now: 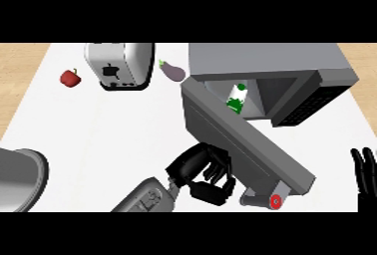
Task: Pick up the milk, place it into the microwave and close the microwave
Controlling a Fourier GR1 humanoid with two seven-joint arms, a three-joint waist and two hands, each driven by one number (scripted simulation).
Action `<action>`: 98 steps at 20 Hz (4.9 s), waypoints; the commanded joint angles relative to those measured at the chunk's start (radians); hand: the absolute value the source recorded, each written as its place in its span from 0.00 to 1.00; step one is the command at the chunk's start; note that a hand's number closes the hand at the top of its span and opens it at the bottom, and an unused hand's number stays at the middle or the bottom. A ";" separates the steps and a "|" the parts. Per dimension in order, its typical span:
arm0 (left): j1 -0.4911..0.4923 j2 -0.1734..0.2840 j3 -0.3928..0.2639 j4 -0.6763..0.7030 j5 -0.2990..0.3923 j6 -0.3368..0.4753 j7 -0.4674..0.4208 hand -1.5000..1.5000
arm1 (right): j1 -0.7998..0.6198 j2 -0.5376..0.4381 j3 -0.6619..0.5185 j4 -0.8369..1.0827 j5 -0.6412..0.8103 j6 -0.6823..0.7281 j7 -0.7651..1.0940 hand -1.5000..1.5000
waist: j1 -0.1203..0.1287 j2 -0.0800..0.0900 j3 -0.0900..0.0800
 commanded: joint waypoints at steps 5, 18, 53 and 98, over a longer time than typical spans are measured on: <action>-0.212 -0.006 -0.197 0.196 0.262 0.152 0.008 0.00 | -0.020 -0.068 0.006 -0.122 -0.049 0.081 0.078 0.00 | -0.069 0.015 -0.001; -0.411 -0.007 -0.163 0.185 0.544 0.296 -0.110 1.00 | -0.111 -0.140 0.025 -0.227 -0.095 0.148 0.161 0.00 | -0.206 0.044 -0.004; -0.663 -0.003 -0.161 0.373 0.773 0.509 -0.156 1.00 | -0.227 -0.306 -0.089 -0.301 -0.265 0.221 0.321 0.00 | -0.393 0.088 0.004; -0.613 0.081 -0.140 0.578 0.970 0.628 -0.214 0.00 | -0.248 -0.396 -0.325 -0.331 -0.478 0.194 0.411 0.00 | -0.254 0.087 -0.001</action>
